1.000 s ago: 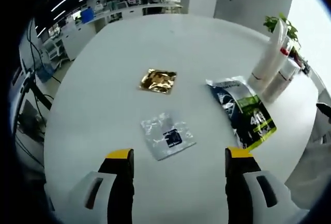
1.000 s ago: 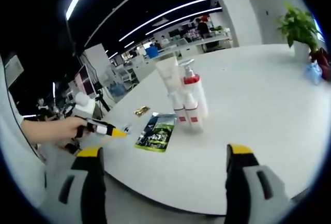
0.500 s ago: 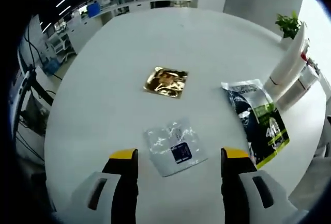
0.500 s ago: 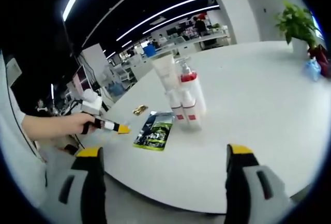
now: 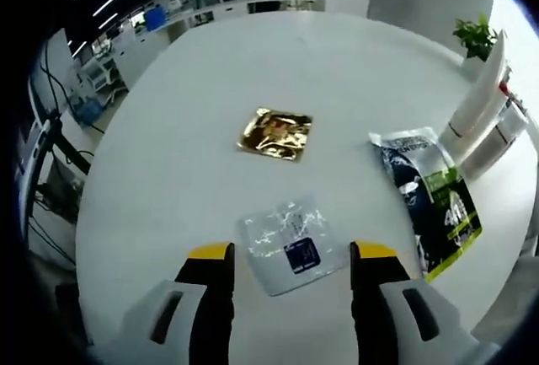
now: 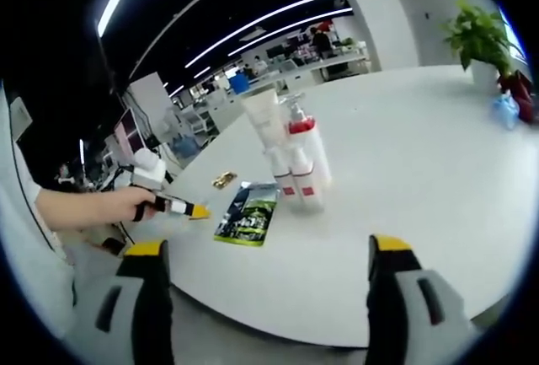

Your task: Arrange the skincare products in the storage area until every visible bottle or jar stands upright without overlapping.

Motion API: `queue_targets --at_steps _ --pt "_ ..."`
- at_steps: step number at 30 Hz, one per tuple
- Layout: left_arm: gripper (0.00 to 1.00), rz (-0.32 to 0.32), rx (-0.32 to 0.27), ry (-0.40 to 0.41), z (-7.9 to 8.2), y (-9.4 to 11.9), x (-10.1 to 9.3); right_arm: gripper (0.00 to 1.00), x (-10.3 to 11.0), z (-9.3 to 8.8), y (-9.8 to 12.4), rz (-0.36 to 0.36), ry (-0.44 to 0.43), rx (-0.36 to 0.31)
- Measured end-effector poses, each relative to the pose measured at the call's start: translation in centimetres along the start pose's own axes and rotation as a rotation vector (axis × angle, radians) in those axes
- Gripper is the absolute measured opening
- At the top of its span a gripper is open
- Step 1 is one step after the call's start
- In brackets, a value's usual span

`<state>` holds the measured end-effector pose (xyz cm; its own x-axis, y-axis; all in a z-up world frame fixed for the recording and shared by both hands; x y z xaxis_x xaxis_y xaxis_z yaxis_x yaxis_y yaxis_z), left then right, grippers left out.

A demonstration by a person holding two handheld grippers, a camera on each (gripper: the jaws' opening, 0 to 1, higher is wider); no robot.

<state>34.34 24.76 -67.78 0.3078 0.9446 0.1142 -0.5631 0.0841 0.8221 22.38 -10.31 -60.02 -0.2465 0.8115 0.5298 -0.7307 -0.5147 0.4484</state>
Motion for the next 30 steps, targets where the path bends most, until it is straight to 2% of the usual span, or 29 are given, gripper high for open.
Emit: queue_targets --at_steps 3,5,6,21,30 --pt "0.5 0.001 -0.02 -0.005 -0.1 0.1 0.0 0.98 0.0 0.0 0.0 0.001 0.0 0.002" --pt "0.39 0.0 -0.04 -0.009 -0.2 0.2 0.1 0.98 0.0 0.0 0.0 0.001 0.001 0.002" --pt "0.38 -0.001 -0.044 -0.012 -0.2 0.1 0.0 0.98 0.0 0.0 0.0 0.002 0.001 0.001" --pt "0.38 -0.04 -0.077 -0.045 -0.1 0.4 0.5 0.98 0.0 0.1 0.0 0.006 -0.003 -0.008" --pt "0.38 -0.082 -0.098 -0.132 0.9 1.0 1.0 0.98 0.0 0.1 0.1 0.011 -0.002 -0.018"
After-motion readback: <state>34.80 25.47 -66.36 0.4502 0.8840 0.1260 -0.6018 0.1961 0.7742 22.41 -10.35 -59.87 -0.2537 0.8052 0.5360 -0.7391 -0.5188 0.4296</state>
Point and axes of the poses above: the point that each gripper's makers call its tool centre point, and the gripper's own axes: y roughly backward along the fingers, x roughly to its left, z roughly out of its top, the point moved 8 cm from there along y, roughly backward along the fingers, and after that the axes turned 13 degrees about -y, right-handed, at the moved point
